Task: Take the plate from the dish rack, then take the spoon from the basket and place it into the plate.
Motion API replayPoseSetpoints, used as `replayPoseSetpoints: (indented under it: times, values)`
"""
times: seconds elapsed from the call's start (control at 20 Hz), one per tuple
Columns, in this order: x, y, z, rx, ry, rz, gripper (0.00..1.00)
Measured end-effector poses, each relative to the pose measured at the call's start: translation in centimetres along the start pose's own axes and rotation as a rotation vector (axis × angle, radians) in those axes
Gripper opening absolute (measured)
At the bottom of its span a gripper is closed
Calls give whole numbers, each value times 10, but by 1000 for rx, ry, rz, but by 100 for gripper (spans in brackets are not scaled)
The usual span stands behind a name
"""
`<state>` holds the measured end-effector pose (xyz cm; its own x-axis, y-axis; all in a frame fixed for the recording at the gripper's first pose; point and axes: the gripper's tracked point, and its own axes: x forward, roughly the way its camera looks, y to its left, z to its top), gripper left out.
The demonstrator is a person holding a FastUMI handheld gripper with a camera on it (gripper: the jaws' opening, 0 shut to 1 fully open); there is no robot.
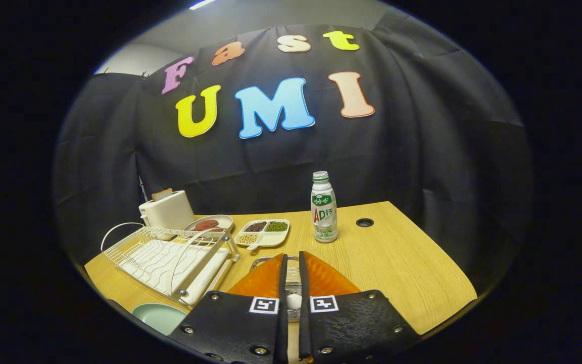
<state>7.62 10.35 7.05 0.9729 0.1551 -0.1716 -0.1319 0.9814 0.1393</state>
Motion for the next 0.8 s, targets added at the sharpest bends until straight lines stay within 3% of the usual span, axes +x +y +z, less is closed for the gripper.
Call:
replayPoseSetpoints:
  times: [0.2,0.8]
  values:
    - [-14,3,20,40,-5,5,8]
    - [-87,4,81,-6,-10,-113,8]
